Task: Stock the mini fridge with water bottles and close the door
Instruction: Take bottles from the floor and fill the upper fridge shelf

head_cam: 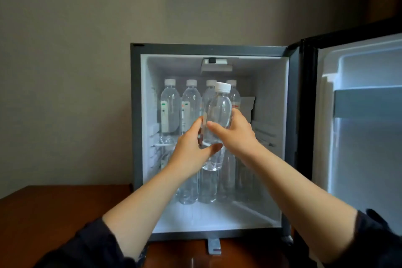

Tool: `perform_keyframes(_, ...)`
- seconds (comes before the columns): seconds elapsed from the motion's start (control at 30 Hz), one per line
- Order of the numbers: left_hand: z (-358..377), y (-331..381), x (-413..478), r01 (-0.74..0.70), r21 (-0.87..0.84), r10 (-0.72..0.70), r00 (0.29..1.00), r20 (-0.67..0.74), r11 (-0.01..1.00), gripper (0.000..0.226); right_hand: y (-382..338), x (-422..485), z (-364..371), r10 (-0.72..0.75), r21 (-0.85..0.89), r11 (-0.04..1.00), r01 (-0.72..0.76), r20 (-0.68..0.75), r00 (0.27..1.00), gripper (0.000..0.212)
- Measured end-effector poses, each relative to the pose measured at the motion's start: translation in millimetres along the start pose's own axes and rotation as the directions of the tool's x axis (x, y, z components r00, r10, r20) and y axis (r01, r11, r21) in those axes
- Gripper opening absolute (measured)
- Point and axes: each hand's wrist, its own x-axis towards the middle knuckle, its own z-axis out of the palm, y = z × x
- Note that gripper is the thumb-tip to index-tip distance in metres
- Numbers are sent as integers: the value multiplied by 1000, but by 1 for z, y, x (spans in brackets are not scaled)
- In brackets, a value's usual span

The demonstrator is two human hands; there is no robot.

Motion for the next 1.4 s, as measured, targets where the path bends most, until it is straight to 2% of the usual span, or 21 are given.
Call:
perform_keyframes(0.1,3,-17,18,-34,325,22,999,40,945,54,8,18,-6,9,-204,979,-19,-49,999,54)
perform_keyframes(0.17,8,-35,27,-48,458,23,998,59,888,50,15,30,-10,34,-247,968,-52,-77,996,55)
perform_keyframes(0.3,19,-71,35,-73,564,92,996,-5,823,38,28,52,-20,130,-136,979,-155,-178,975,50)
perform_keyframes(0.4,31,-93,31,-127,639,216,975,-62,759,39,37,65,-28,153,-65,983,-173,-237,959,36)
perform_keyframes(0.47,39,-105,30,-151,662,306,944,-124,734,39,45,72,-30,164,3,985,-170,-268,949,33)
perform_keyframes(0.6,49,-116,35,-147,674,376,903,-207,724,37,52,80,-34,176,108,983,-148,-339,924,38)
perform_keyframes(0.73,51,-119,36,-170,688,430,875,-225,705,39,53,86,-41,45,57,998,-26,-365,930,54)
perform_keyframes(0.83,54,-122,37,-183,684,475,839,-266,706,36,64,90,-35,16,8,1000,-14,-343,939,67)
perform_keyframes(1.0,56,-123,38,-172,678,463,843,-275,715,35,79,101,-27,75,-112,985,-130,-402,912,62)
perform_keyframes(1.2,57,-128,39,-189,665,477,833,-281,723,34,83,111,-14,69,-31,995,-94,-460,885,63)
perform_keyframes(1.4,59,-131,40,-193,660,485,824,-292,726,33,94,118,-1,44,-23,998,-65,-519,854,66)
